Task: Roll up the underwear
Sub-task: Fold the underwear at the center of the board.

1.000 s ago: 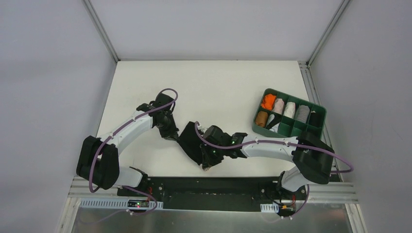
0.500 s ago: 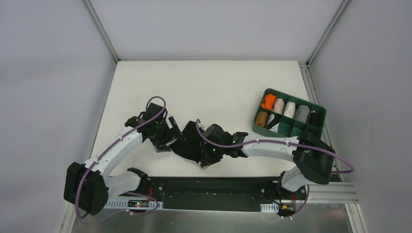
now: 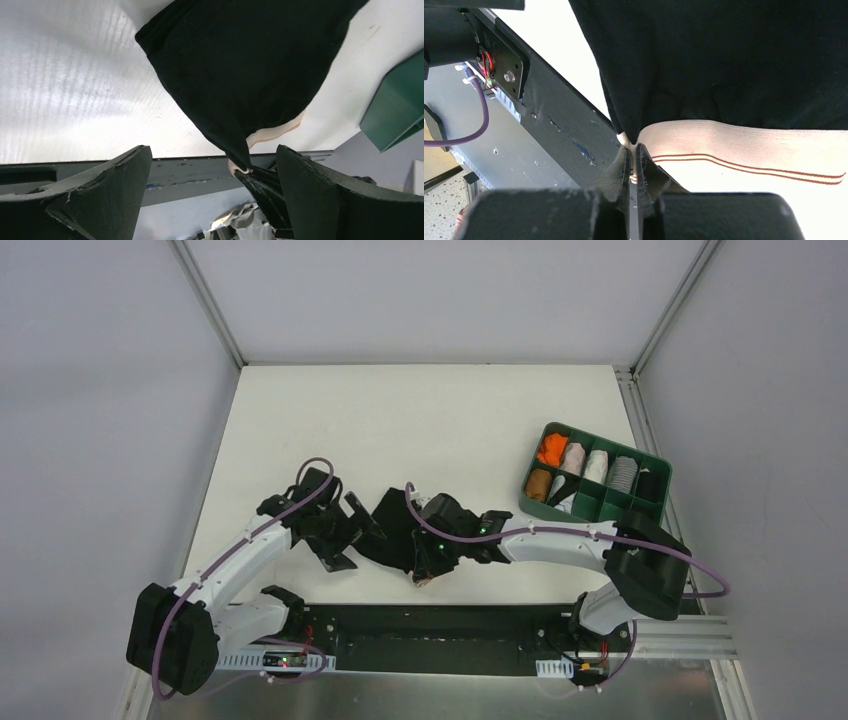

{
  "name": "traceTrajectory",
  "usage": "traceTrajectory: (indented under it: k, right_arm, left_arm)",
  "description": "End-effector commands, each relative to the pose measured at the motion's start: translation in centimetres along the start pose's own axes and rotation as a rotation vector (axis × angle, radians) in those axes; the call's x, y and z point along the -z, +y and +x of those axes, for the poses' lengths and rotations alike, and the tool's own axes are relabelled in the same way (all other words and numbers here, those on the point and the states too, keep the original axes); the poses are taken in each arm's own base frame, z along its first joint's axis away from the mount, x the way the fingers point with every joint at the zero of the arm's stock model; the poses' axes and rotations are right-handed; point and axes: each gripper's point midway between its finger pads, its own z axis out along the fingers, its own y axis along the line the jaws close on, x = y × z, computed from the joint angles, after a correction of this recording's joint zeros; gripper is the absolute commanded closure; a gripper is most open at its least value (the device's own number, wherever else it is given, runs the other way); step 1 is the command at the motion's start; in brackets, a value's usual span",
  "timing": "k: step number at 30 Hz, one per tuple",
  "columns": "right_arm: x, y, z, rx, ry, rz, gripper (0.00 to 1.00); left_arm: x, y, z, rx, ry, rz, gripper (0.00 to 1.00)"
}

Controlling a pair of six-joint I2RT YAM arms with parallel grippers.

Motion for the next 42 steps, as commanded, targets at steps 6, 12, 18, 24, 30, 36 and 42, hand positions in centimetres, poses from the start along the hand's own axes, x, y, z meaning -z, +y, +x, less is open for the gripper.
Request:
traceTrajectory:
  k: [6,12,18,24,30,36,42]
  right_arm:
    - [1.2,1.7,-1.6,-0.016,-0.057,-0.067,1.00]
    - [1.2,1.7,-1.8,-0.030,-0.059,-0.074,1.00]
    - [1.1,1.6,-1.7,-0.037,-0.058,-0.072,1.00]
    - [1.1,1.4,-1.6,-0.040,-0.052,-0.069,1.00]
    - [1.3,0.6,-1.2,0.002,-0.047,-0.015,1.00]
    - [1.4,0.4,-1.0,0.121,-0.077,0.087,0.50]
    - [1.0,-0.1,-1.3,0.268,-0.183,0.270,0.30]
  left_arm:
    - [-2.7,-1.5,1.6,0.041,0.013,0.071,0.18]
    - [-4.3,-1.5,1.3,0.076,-0.015,0.106,0.27]
    - [-5.0,-0.7,1.1,0.087,-0.033,0.088,0.31]
    - [-5.4,0.0,0.4,0.094,-0.072,0.071,0.61]
    - [-4.5,-0.7,0.5,0.102,-0.077,0.099,1.00]
    - [-3.7,-1.2,0.9,0.112,-0.055,0.096,1.00]
    - [-3.5,-1.1,1.0,0.112,-0.050,0.081,1.00]
